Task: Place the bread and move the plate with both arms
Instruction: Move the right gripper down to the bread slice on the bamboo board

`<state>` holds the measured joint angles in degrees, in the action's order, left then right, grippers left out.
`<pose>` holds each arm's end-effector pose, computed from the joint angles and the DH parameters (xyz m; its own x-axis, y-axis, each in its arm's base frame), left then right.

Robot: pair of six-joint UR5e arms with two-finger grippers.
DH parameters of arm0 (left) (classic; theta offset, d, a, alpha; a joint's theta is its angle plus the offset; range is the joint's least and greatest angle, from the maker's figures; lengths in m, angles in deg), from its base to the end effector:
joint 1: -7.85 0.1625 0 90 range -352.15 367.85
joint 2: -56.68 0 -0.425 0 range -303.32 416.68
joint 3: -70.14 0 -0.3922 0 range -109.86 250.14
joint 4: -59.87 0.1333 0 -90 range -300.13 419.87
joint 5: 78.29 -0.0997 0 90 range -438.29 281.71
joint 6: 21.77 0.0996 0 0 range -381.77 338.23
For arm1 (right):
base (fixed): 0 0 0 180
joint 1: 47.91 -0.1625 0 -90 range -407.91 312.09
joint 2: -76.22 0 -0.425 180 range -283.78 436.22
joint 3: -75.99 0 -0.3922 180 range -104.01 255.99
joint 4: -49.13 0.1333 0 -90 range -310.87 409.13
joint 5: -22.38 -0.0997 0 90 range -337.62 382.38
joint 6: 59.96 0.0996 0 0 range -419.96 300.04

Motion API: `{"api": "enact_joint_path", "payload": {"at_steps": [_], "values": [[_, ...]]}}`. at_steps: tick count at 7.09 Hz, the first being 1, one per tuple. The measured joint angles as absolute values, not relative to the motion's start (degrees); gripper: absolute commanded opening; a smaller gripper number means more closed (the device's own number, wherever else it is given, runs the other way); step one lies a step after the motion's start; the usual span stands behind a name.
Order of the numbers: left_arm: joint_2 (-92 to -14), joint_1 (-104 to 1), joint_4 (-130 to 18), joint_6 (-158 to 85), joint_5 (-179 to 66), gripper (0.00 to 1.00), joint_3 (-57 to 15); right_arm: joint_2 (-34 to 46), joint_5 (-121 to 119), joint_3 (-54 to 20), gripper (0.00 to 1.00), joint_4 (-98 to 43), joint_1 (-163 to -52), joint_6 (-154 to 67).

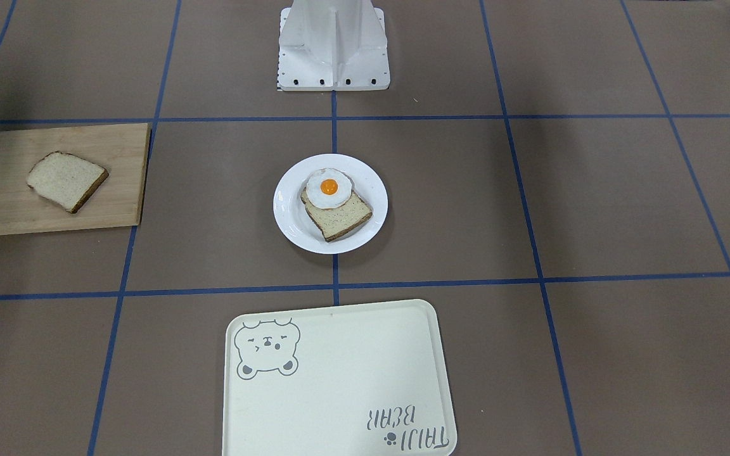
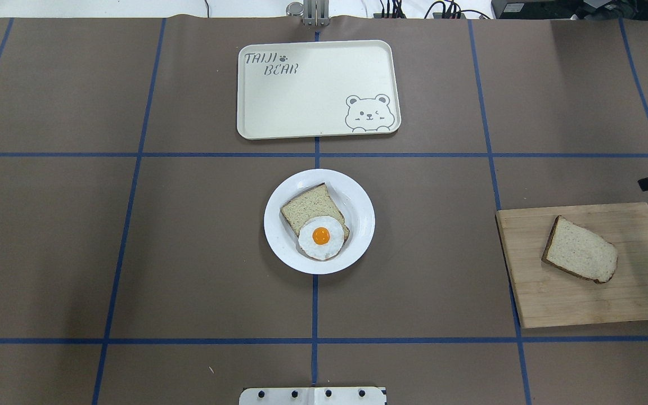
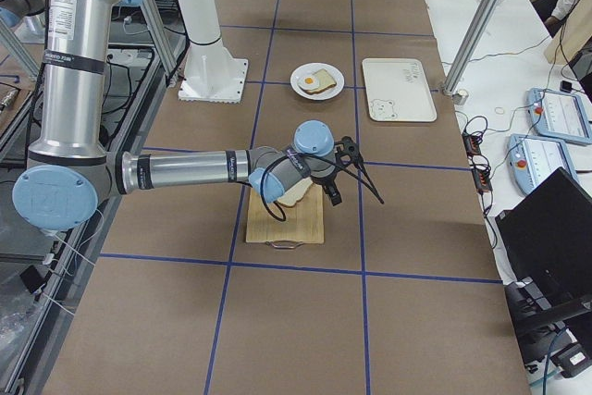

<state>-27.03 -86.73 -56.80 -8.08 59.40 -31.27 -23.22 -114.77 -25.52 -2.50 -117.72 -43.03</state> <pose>-0.0965 -0.4579 0.5544 0.6982 0.5256 -0.4860 -0.1002 0.7440 0.6606 -0.0960 -0.4357 0.5545 0.5301 -0.4435 0.7227 0.1132 0.8817 0.4581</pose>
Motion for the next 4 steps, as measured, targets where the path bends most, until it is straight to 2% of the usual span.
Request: {"api": "enact_joint_path", "payload": {"at_steps": [2,4], "values": [[-26.4,-86.7,-57.0,-8.1,59.7,0.99,-31.2,-26.5,-106.6,-25.5,0.79,8.5,-107.6,-30.3],[-26.3,-86.7,-57.0,-8.2,59.7,0.99,-31.2,-30.5,-97.9,-25.4,0.72,13.3,-99.5,-26.4]]}}
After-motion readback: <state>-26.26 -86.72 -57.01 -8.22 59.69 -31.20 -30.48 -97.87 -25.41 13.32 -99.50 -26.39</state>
